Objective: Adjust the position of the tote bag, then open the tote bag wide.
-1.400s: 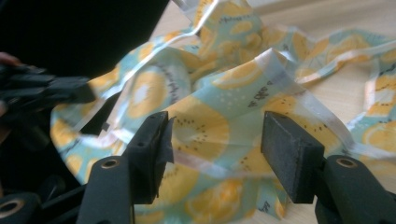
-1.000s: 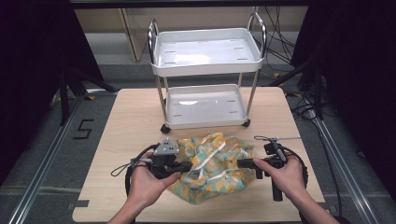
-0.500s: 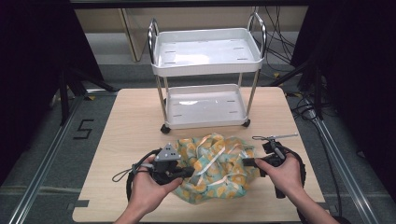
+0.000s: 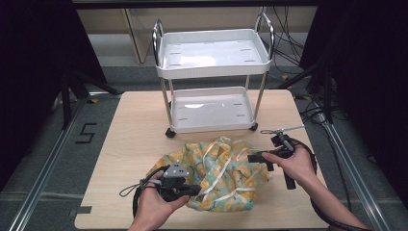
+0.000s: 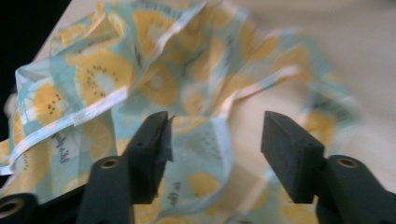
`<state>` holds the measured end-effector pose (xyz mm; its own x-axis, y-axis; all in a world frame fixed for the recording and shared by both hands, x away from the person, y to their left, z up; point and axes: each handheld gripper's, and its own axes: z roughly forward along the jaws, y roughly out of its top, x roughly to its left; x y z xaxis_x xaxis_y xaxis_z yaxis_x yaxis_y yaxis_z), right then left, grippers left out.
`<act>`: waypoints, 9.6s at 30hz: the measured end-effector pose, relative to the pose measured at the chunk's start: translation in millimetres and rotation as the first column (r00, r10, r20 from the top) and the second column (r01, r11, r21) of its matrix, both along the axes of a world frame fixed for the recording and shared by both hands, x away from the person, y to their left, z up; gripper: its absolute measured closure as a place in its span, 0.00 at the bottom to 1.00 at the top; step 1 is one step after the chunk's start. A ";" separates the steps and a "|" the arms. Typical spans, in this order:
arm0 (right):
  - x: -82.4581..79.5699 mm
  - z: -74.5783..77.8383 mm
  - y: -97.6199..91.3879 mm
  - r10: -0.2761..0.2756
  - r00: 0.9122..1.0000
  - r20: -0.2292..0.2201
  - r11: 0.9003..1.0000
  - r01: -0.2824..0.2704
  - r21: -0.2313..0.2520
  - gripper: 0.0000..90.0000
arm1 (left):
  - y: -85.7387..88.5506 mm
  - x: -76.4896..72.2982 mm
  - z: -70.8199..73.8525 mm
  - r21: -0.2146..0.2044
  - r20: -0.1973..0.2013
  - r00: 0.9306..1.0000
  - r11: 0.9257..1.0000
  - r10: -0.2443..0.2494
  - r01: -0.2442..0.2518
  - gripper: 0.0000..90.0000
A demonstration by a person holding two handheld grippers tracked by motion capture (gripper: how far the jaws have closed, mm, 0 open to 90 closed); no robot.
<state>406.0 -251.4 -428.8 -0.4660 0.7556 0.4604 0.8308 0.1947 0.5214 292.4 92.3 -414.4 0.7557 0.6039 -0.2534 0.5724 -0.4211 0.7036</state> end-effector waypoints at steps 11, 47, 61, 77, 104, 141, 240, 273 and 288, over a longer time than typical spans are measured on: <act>6.4 18.9 39.4 0.222 0.962 0.161 0.975 -0.214 -0.065 1.00 | -8.0 -1.1 -8.1 -0.046 -0.044 0.997 0.997 -0.059 0.057 0.84; -70.8 20.8 115.7 0.606 0.719 0.342 0.783 -0.615 -0.094 1.00 | -53.2 153.4 29.7 0.177 -0.107 0.994 0.983 -0.031 0.050 0.93; -65.2 24.9 110.7 0.605 0.694 0.391 0.791 -0.578 -0.200 0.78 | 49.4 96.3 52.4 0.076 0.057 0.976 0.974 0.210 -0.214 1.00; -71.2 42.8 45.5 0.500 0.719 0.483 0.848 -0.520 -0.104 0.55 | 117.8 22.3 -20.0 0.009 -0.043 0.937 0.938 0.347 -0.346 0.99; -77.3 30.6 -10.2 0.294 0.849 0.440 0.952 -0.301 -0.056 0.56 | 114.0 12.4 -17.2 -0.031 -0.032 0.931 0.931 0.363 -0.364 0.98; -73.8 21.8 96.1 0.672 0.696 0.252 0.736 -0.592 -0.327 0.93 | 106.9 11.8 -7.0 0.011 0.011 0.943 0.943 0.333 -0.333 0.98; -65.7 -6.6 124.5 0.714 0.650 0.262 0.667 -0.515 -0.539 0.85 | -51.5 126.0 6.7 0.322 0.118 0.979 0.939 -0.167 0.122 0.98; -72.2 -5.7 131.7 0.685 0.637 0.353 0.714 -0.494 -0.496 0.47 | -58.4 132.3 0.8 0.356 0.106 0.981 0.927 -0.165 0.117 0.98; -69.8 -15.2 126.8 0.685 0.651 0.329 0.694 -0.444 -0.566 0.61 | -59.2 132.7 1.2 0.356 0.107 0.981 0.927 -0.165 0.117 0.98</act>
<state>336.2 -124.6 -444.0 -0.9224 0.3078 -0.2331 0.1328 0.8199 0.5570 425.1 33.1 -413.2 0.8516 0.5206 0.0605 0.4011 -0.7217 0.5641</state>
